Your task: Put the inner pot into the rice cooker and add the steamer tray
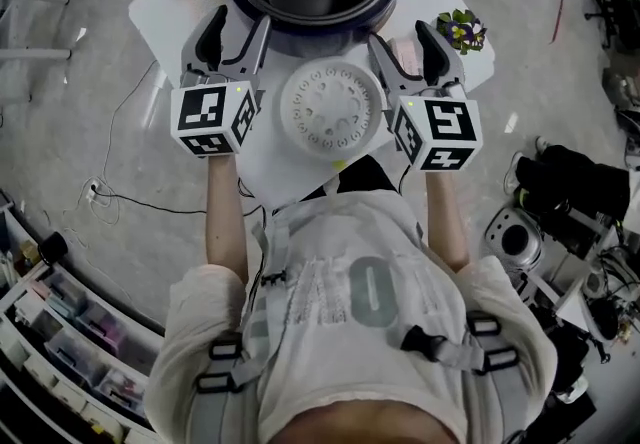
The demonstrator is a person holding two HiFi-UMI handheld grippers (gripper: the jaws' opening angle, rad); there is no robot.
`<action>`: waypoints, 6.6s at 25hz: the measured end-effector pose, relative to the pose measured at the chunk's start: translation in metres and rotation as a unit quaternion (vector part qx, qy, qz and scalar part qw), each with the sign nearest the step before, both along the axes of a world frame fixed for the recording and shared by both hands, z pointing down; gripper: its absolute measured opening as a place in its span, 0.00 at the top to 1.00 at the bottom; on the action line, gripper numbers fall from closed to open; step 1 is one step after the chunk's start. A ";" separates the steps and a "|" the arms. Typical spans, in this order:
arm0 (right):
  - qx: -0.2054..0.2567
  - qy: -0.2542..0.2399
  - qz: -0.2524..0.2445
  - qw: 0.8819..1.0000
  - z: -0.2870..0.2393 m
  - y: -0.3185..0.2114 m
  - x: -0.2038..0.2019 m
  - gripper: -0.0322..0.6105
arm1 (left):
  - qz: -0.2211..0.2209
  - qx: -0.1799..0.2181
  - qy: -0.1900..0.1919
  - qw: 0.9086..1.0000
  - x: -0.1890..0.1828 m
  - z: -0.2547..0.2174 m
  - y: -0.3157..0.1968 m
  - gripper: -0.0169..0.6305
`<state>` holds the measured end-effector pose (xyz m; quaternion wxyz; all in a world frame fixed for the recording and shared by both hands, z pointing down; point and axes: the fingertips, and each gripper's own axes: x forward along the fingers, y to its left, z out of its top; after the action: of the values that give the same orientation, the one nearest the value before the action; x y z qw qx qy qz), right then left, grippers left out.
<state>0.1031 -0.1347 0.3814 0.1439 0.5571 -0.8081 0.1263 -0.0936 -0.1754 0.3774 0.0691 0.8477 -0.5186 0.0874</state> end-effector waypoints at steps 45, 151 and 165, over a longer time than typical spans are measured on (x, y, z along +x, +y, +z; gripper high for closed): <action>-0.234 -0.024 0.008 0.972 0.200 0.148 -0.062 0.71 | 0.049 -0.262 -0.048 0.963 -0.044 0.196 0.163 0.75; 0.020 0.076 -0.029 0.996 -0.050 -0.096 -0.014 0.70 | -0.014 -0.007 -0.096 0.995 0.025 -0.067 -0.083 0.79; 0.206 -0.037 -0.111 0.972 -0.169 -0.063 -0.090 0.94 | -0.139 0.208 -0.054 0.967 -0.030 -0.195 0.011 0.94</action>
<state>0.0136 -0.1973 0.2127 0.0090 0.4763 -0.8784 -0.0386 -0.1237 -0.1641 0.1823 -0.1251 0.7568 -0.6414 0.0131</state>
